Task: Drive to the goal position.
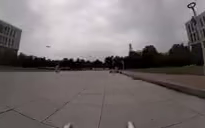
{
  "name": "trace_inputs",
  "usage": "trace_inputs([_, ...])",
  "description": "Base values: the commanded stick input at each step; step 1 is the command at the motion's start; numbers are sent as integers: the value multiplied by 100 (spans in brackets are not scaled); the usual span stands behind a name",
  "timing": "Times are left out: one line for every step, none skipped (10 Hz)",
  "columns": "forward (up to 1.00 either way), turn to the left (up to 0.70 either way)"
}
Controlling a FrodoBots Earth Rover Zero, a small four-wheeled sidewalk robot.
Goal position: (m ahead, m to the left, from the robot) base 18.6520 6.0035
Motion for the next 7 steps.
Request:
trace_inputs([70,0])
trace_inputs([70,0])
trace_inputs([70,0])
trace_inputs([70,0])
trace_inputs([70,0])
trace_inputs([70,0])
trace_inputs([70,0])
